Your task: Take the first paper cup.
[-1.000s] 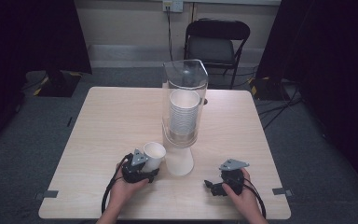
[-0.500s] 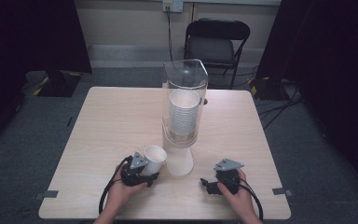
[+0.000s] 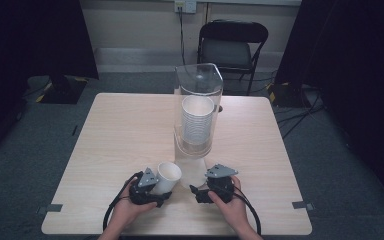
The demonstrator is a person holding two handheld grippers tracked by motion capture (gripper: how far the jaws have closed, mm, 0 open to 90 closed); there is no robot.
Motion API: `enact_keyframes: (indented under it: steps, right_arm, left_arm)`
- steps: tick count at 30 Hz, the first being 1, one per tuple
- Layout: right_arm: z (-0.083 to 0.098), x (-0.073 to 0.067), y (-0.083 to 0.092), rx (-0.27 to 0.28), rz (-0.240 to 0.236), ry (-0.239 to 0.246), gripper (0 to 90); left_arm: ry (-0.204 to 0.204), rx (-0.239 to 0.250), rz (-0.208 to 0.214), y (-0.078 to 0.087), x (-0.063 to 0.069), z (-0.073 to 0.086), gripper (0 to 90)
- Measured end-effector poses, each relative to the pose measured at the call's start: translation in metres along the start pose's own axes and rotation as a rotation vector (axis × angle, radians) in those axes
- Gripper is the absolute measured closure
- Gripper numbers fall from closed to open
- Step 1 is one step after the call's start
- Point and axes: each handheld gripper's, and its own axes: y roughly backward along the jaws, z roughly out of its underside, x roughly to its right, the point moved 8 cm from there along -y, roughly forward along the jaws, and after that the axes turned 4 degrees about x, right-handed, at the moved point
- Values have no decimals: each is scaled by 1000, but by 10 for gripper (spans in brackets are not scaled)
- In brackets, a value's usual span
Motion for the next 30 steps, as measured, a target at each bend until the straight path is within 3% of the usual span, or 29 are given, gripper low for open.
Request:
enact_keyframes:
  steps: [4,8,14,18,20,21,25,30]
  right_arm:
    - [-7,-11,-7,21,-16,-22,136]
    - [-16,-22,-10,44,-38,-15,135]
    - [-25,-32,-14,68,-77,-43,136]
    - [-24,-35,-14,73,-67,-9,135]
    - [-20,-30,-12,62,-57,8,135]
    - [-17,-27,-11,55,-49,11,135]
    - [-5,-9,-4,40,-30,-9,136]
    - [13,13,5,0,9,-9,136]
  left_arm:
    - [-15,-1,4,0,2,0,337]
    - [-24,-7,6,0,3,1,329]
    - [-21,-21,-1,0,3,2,212]
    - [-6,-28,-22,5,-3,6,201]
    - [1,-29,-49,9,-14,9,193]
    - [27,-20,-60,10,-18,11,188]
    - [75,-20,-110,14,-38,13,181]
    - [65,-31,-107,17,-43,16,154]
